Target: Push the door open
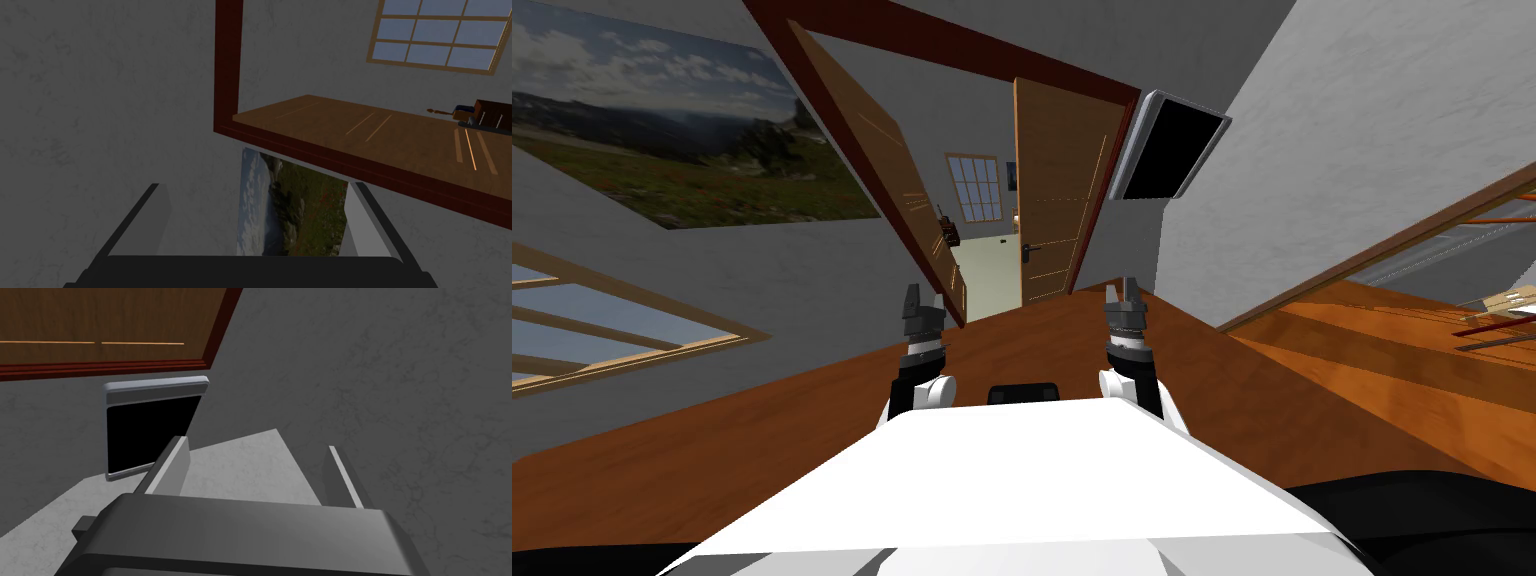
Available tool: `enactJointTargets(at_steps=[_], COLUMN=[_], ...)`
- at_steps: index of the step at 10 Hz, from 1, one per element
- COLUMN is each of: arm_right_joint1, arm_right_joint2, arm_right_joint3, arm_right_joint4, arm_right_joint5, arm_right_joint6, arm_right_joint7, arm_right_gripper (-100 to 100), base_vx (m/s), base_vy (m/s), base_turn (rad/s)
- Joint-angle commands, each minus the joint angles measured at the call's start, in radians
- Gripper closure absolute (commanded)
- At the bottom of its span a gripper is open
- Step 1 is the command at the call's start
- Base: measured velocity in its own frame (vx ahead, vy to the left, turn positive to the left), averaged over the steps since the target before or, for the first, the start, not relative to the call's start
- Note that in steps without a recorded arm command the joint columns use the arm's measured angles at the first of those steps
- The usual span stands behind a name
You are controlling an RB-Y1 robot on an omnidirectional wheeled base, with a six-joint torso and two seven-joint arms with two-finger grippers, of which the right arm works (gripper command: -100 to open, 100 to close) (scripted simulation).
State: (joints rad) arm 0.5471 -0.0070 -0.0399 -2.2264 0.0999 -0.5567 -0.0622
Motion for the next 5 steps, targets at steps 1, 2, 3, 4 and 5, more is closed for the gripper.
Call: enactJointTargets(at_steps=[1,2,3,4,5], arm_right_joint1=[-0.003,-0.004,-0.006,-0.007,-0.01], arm_right_joint2=[-0.011,-0.014,-0.021,-0.028,-0.037], arm_right_joint3=[-0.003,-0.003,-0.005,-0.007,-0.009], arm_right_joint4=[0.017,0.022,0.033,0.044,0.059], arm_right_joint5=[0.004,0.006,0.009,0.012,0.016], arm_right_joint6=[-0.001,-0.002,-0.002,-0.003,-0.004], arm_right_joint7=[-0.014,-0.019,-0.028,-0.037,-0.051], arm_right_gripper=[-100,-100,-100,-100,-100], base_vx=[0.088,0.162,0.157,0.177,0.186], base_vy=[-0.002,0.007,0.003,0.011,0.038], base_turn=[0.043,0.032,0.022,0.036,0.057])
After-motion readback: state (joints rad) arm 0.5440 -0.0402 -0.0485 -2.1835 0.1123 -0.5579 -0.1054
